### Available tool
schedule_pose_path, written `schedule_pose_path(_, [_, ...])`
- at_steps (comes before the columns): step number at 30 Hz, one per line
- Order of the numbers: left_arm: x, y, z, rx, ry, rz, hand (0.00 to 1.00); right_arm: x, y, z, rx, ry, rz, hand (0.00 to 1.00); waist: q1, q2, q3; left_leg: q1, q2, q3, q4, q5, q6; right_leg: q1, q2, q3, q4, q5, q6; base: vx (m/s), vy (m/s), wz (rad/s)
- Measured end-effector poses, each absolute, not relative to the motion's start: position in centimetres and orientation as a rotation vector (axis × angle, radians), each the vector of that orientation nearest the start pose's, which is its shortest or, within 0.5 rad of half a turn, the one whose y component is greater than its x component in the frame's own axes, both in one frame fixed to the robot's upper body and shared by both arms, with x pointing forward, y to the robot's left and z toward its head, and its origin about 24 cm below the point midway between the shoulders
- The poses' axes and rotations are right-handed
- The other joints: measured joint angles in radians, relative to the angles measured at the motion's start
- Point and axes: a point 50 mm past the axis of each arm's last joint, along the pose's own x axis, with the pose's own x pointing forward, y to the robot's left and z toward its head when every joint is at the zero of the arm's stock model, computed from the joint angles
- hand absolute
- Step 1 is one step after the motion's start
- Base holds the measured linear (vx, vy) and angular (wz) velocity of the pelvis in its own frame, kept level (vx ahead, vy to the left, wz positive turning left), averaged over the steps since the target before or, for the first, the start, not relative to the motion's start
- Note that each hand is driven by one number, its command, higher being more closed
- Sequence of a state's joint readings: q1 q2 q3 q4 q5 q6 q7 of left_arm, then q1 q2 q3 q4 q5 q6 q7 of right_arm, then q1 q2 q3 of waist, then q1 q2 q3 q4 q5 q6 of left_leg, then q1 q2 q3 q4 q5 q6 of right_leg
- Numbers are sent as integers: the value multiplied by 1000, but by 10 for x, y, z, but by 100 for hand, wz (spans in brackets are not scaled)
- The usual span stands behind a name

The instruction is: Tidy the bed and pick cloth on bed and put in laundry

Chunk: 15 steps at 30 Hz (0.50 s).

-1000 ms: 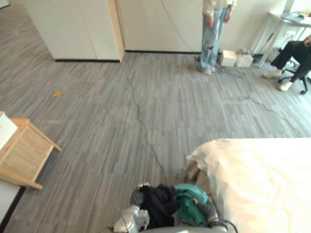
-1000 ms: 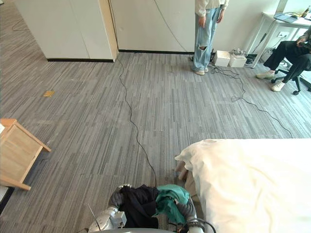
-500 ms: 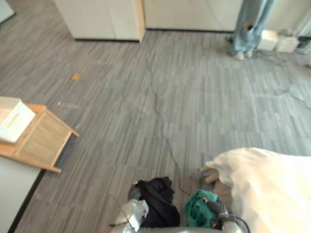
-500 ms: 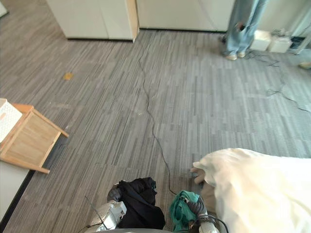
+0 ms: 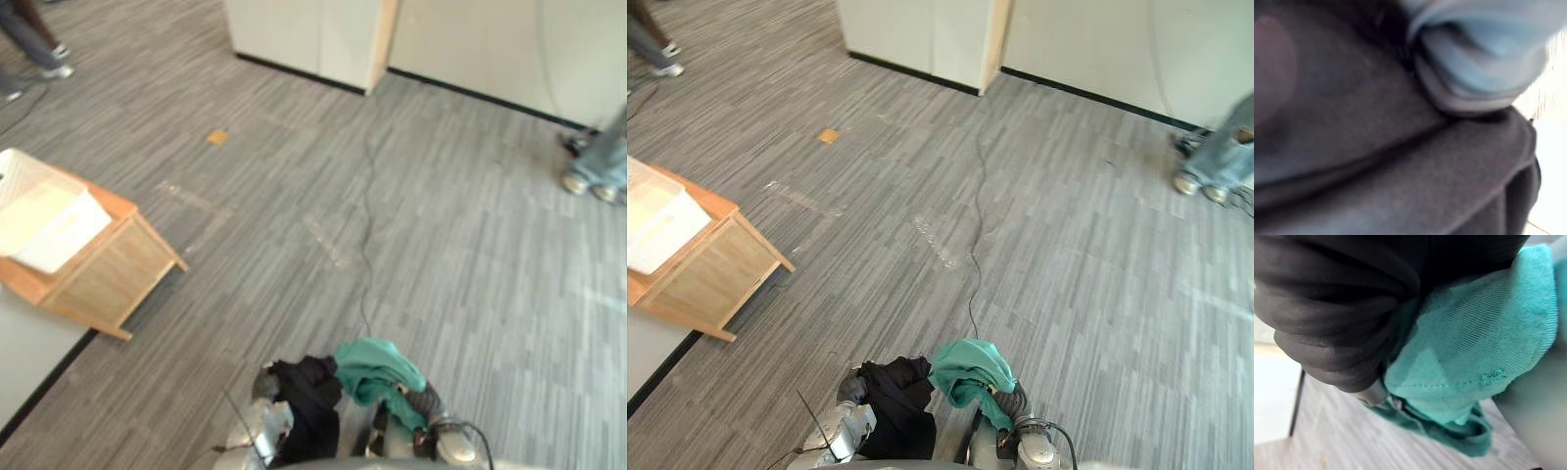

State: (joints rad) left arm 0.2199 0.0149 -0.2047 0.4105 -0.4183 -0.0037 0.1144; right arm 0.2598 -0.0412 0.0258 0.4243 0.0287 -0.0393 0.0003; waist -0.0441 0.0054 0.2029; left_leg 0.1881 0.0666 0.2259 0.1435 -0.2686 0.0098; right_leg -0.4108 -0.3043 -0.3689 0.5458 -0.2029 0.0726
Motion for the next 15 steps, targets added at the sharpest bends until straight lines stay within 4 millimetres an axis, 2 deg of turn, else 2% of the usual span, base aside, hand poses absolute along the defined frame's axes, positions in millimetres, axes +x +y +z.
schedule_pose_path(1, [161,123,-94,-344,660,94,100,150,-169,-95,-4,627,-63,100,1,9,5,20,24,-10,-5,-14,-32,-13,4,35,-131,56,13,502,-427,127])
schedule_pose_path(2, [160,124,-94,-345,661,101,100,151,-170,-95,-5,629,-69,100,8,14,8,54,58,-35,-7,-37,-75,-28,3,93,-297,136,44,542,-479,101])
schedule_pose_path(3, [156,127,-96,-344,672,119,100,152,-169,-96,-5,633,-64,100,15,11,8,94,88,-46,-14,-57,-112,-35,-6,152,-371,166,62,554,-512,96])
schedule_pose_path(4, [152,128,-98,-340,687,133,100,151,-168,-96,-5,637,-63,100,11,10,5,140,113,-55,-25,-69,-134,-29,-17,173,-363,161,65,588,-567,84])
schedule_pose_path(5, [146,126,-102,-352,710,154,100,152,-169,-96,-16,638,-54,100,7,32,-8,181,166,-74,-22,-77,-148,-41,5,174,-260,259,73,485,-476,70])
schedule_pose_path(6, [144,124,-104,-359,722,158,100,153,-167,-96,-18,635,-47,100,5,53,-21,165,205,-89,14,-64,-165,-59,21,170,-196,281,68,616,-640,69])
schedule_pose_path(7, [141,120,-104,-378,727,162,100,156,-171,-95,-34,631,-45,100,11,95,-40,79,283,-115,176,-2,-124,-82,62,148,-91,264,33,606,-698,47])
schedule_pose_path(8, [145,115,-102,-405,717,162,100,160,-176,-94,-66,633,-31,100,20,129,-39,-26,347,-132,351,110,-50,-53,106,105,-87,214,-4,610,-736,36])
schedule_pose_path(9, [145,114,-102,-417,717,169,100,161,-175,-95,-76,639,-19,100,21,140,-35,-93,389,-144,457,214,-2,-18,134,80,-108,198,-17,788,-819,10])
schedule_pose_path(10, [144,115,-102,-435,719,172,100,160,-174,-97,-92,651,1,100,41,151,-20,-208,453,-151,700,237,40,81,191,52,-169,175,-59,677,-625,-3])
schedule_pose_path(11, [144,116,-102,-454,718,183,100,159,-175,-97,-97,655,5,100,61,148,-7,-250,448,-156,846,183,31,181,223,40,-220,163,-85,765,-668,-11])
schedule_pose_path(12, [143,117,-102,-467,718,190,100,159,-174,-97,-99,653,8,100,64,127,4,-274,428,-147,896,160,32,228,233,38,-246,153,-97,547,-480,-6])
schedule_pose_path(13, [142,117,-99,-491,703,197,100,164,-174,-94,-105,634,15,100,65,103,12,-334,355,-124,944,115,15,310,240,36,-293,128,-109,500,-449,-5])
schedule_pose_path(14, [142,117,-95,-505,684,194,100,169,-176,-91,-117,618,18,100,71,97,11,-388,298,-99,941,82,-27,343,250,41,-327,116,-112,470,-382,-8])
schedule_pose_path(15, [144,117,-93,-511,671,191,100,172,-178,-88,-126,604,21,100,80,98,11,-424,272,-79,929,60,-41,363,256,41,-349,101,-116,471,-308,-11])
